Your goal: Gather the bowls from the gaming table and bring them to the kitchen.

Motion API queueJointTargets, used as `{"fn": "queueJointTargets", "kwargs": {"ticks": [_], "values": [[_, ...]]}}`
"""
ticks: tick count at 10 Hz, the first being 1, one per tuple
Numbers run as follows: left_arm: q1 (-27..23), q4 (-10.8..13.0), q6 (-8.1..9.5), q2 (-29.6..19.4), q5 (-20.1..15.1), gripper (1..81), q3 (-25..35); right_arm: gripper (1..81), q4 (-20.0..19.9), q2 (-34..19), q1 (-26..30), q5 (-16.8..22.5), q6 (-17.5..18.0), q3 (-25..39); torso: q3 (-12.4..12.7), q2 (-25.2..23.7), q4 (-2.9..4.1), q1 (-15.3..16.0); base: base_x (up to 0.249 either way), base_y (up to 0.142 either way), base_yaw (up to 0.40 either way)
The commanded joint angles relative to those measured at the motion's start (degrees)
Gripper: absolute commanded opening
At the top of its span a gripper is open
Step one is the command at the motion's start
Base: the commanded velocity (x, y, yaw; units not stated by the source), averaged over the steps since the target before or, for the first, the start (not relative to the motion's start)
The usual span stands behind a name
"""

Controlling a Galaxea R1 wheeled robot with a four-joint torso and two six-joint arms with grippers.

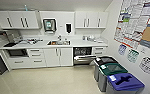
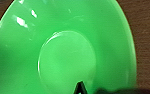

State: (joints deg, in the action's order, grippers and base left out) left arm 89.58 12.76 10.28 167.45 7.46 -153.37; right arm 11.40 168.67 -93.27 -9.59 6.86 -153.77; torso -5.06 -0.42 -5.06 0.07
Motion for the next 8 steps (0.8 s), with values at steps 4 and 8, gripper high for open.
{"fn": "queueJointTargets", "kwargs": {"ticks": [4,8], "values": [[-1.81,0.42,-0.35,-0.62,-2.89,1.0,-0.09,1.0,1.26,0.03,1.46,2.47,-0.27,0.33,0.00,0.00,0.00,0.00,0.145,0.000,0.000],[-1.81,0.51,-0.35,-0.62,-2.89,1.0,-0.18,1.0,1.26,0.03,1.46,2.47,-0.27,0.33,0.00,0.00,0.00,0.00,0.145,0.000,0.000]]}}
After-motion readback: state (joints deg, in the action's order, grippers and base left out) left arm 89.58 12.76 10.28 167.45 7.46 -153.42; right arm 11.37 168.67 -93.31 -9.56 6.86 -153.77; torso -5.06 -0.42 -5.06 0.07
